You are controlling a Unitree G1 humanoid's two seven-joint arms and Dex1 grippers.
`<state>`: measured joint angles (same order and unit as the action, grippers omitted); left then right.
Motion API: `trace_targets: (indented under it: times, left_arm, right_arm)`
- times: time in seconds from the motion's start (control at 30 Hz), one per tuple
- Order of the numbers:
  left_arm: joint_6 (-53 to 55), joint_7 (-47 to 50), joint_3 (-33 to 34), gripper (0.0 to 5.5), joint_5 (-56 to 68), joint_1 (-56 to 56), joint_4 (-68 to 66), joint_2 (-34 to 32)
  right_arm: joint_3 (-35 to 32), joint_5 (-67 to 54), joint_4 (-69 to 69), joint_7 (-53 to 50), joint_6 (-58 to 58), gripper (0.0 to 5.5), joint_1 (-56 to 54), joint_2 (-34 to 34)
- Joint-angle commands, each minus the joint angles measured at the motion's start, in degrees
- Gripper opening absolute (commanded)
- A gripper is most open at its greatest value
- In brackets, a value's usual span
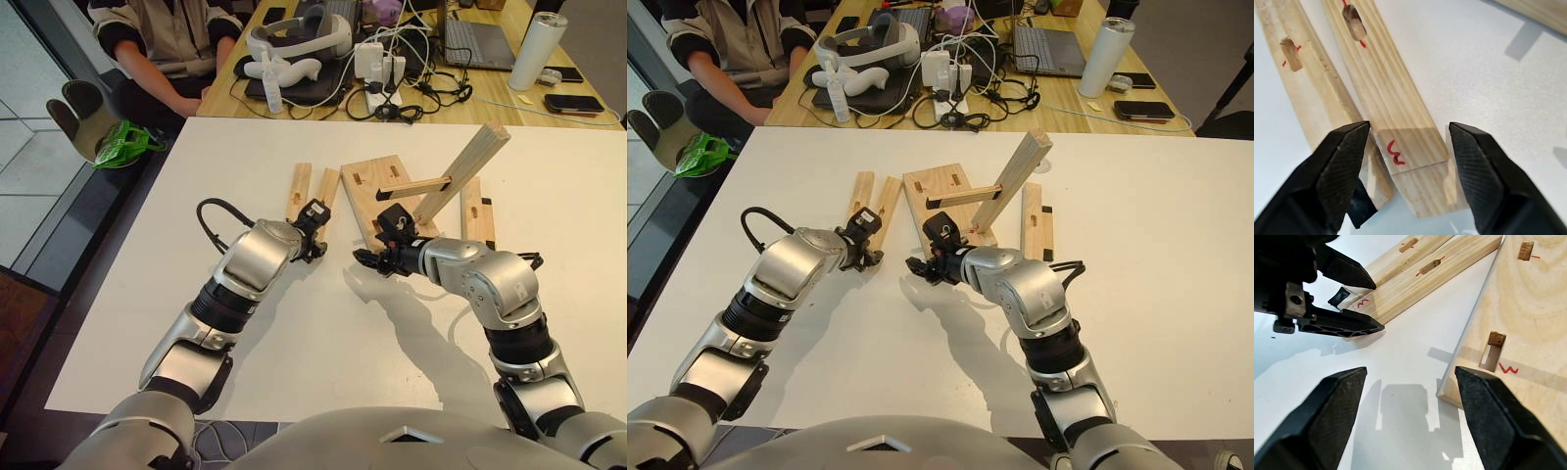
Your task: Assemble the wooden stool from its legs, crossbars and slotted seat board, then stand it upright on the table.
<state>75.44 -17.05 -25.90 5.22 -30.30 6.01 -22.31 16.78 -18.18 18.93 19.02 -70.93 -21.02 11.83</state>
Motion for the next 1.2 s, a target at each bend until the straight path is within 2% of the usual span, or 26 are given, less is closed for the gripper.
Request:
trace_targets:
  times: [0.03, 0.37, 0.5, 0.6, 0.77, 1.0, 1.2]
  left_arm:
    - [-0.43, -0.69, -1.44, 3.01, -0.64, 0.03, -0.75, -0.53]
    - [-1.41, -1.19, -1.77, 3.01, -1.25, 0.11, -3.81, 0.46]
    - [0.32, -0.46, 6.47, 3.01, 1.1, 1.36, -6.29, 4.06]
    - [0.46, 0.26, 10.31, 3.01, 1.39, 1.0, -7.97, 4.88]
    - [-0.48, -0.21, 9.44, 3.01, 0.95, 0.58, -8.51, 4.04]
    - [-2.03, -2.11, 6.38, 2.21, 0.55, 0.58, -7.13, 1.71]
    - [-4.34, -1.15, 8.01, 2.15, -0.34, -0.17, -7.01, 1.06]
  right_arm:
    - [0.31, 0.25, -0.45, -0.36, -0.29, 3.4, -1.04, -0.13]
    - [0.34, 0.15, -1.1, -0.5, -0.24, 3.4, -2.33, -1.24]
    - [0.25, 0.18, -0.81, -0.97, -0.29, 3.4, -2.0, -2.13]
    - [0.06, 0.2, -0.65, -1.43, -0.23, 3.4, -1.76, -2.6]
    - [0.0, 0.23, -0.86, -1.68, 0.14, 3.4, -1.97, -3.01]
    - [-0.23, 0.26, -0.49, -2.01, 0.18, 3.4, -1.99, -3.37]
    - [-0.31, 0.1, -0.38, -2.02, 0.24, 3.4, -2.25, -3.08]
